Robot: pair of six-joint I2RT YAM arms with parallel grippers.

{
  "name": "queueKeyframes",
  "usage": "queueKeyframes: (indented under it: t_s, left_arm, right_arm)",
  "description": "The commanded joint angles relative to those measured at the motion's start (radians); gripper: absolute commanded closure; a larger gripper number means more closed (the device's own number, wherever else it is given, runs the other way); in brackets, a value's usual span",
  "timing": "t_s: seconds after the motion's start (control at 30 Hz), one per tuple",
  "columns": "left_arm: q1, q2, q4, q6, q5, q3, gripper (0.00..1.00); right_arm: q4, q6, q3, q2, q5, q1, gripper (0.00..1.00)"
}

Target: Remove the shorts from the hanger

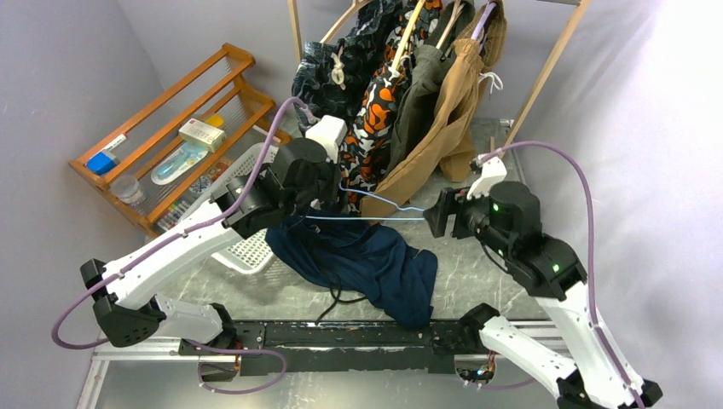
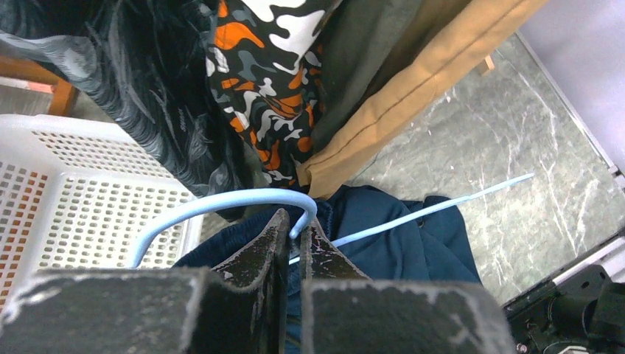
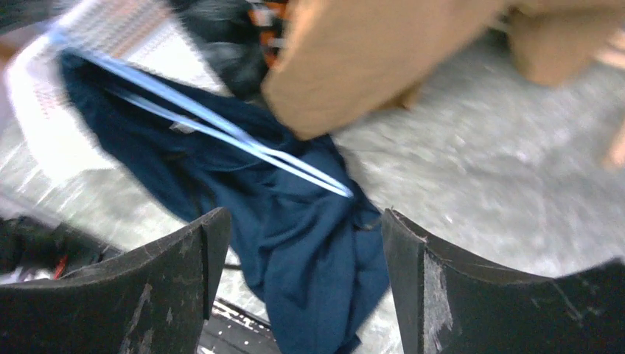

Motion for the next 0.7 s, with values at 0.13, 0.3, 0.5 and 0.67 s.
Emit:
queueKeyframes:
  t_s: [0.13,0.3,0.5,0.67]
  left_arm:
    - [0.001,-0.033,0.071,0.062,0.145,-0.032,0.93]
    - [0.001,-0.081,0.079,0.092,0.201,-0.056,0.93]
    - [0.001,-0.112,0.072,0.080,0.226,-0.080,0.93]
    - [0.001,-0.120,0.066,0.066,0.223,-0.085,0.93]
  right_arm:
    - [0.357,-0.300,-0.238,-0.126,-0.486,-0.004,0.23]
    - [0.285,-0.469,-0.234,-0.014,-0.527,-0.004,0.26]
    - [0.203,-0.570,-0.225,0.082,-0.691,0.001,0.33]
    - [0.225,-0.542,-0.259,0.049,-0.517,0.019,0.54]
